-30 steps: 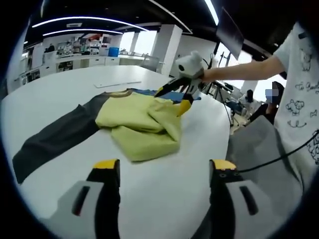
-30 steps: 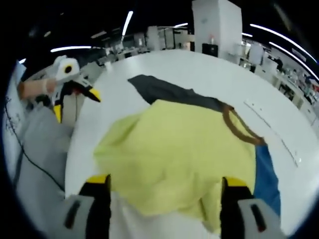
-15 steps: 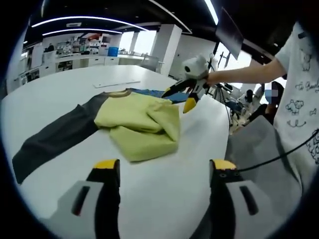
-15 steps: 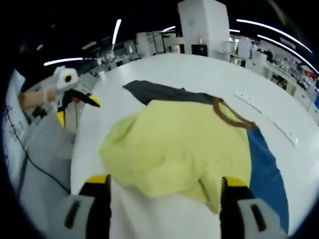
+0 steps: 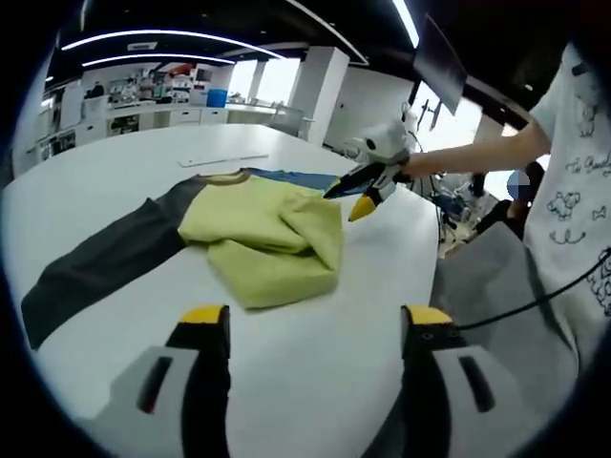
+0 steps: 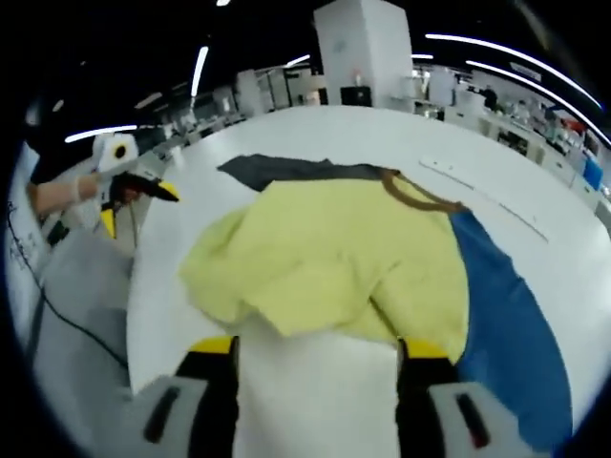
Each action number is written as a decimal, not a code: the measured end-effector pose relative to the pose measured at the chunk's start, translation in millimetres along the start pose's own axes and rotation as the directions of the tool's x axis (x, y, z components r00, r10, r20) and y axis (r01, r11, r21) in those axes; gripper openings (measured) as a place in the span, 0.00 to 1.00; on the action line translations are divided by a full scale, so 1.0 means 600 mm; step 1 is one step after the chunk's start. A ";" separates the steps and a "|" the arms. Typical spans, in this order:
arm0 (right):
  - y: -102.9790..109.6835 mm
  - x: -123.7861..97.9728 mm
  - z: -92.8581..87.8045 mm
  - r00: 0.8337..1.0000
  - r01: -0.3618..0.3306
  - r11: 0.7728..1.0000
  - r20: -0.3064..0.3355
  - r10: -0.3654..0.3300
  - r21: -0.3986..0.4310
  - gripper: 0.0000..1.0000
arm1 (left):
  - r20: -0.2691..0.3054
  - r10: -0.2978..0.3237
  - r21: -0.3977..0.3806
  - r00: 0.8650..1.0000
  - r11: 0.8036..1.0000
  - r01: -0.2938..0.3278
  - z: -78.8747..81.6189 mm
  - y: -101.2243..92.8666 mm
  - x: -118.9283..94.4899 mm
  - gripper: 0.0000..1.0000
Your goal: Fold the garment on the visible template until the final outline fits inside the template.
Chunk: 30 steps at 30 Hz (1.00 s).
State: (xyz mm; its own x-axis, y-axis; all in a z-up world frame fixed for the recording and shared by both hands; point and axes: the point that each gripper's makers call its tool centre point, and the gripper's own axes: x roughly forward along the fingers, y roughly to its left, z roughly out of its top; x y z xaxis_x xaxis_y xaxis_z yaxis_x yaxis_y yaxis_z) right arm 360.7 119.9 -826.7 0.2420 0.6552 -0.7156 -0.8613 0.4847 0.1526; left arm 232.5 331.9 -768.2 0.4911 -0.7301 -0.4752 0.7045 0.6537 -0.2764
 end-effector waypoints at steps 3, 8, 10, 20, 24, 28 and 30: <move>0.004 0.003 -0.001 0.999 0.029 0.999 0.038 -0.030 0.041 0.53 | -0.001 -0.002 0.000 1.000 1.000 0.002 0.001 -0.001 0.000 0.70; 0.007 0.006 0.000 0.995 0.056 0.995 0.075 -0.062 0.077 0.39 | -0.001 -0.004 -0.002 1.000 1.000 0.004 0.001 0.000 0.000 0.70; 0.004 0.007 0.004 0.993 0.064 0.994 0.095 -0.073 0.092 0.31 | -0.001 -0.004 -0.003 1.000 1.000 0.004 0.001 0.000 0.001 0.70; 0.017 0.012 0.012 0.983 0.062 0.984 0.161 -0.089 0.166 0.16 | 0.000 -0.014 -0.007 1.000 1.000 0.014 0.001 -0.007 0.006 0.69; 0.012 0.010 0.016 0.981 0.071 0.985 0.169 -0.098 0.157 0.04 | -0.002 -0.011 -0.009 1.000 1.000 0.011 0.000 -0.008 0.006 0.69; 0.008 0.003 0.014 0.980 0.076 0.986 0.173 -0.102 0.150 0.00 | -0.003 -0.010 -0.013 1.000 1.000 0.010 -0.001 -0.007 0.005 0.69; 0.008 -0.004 0.012 0.980 0.077 0.986 0.172 -0.103 0.151 0.00 | -0.003 -0.009 -0.012 1.000 1.000 0.009 -0.002 -0.006 0.005 0.69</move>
State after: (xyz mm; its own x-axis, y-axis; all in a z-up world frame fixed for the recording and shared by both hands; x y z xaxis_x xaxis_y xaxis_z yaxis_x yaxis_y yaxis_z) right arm 359.5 124.7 -819.1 0.4024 0.6920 -0.5993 -0.7626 0.6155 0.1987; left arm 230.6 327.7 -769.6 0.4826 -0.7355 -0.4754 0.7030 0.6491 -0.2906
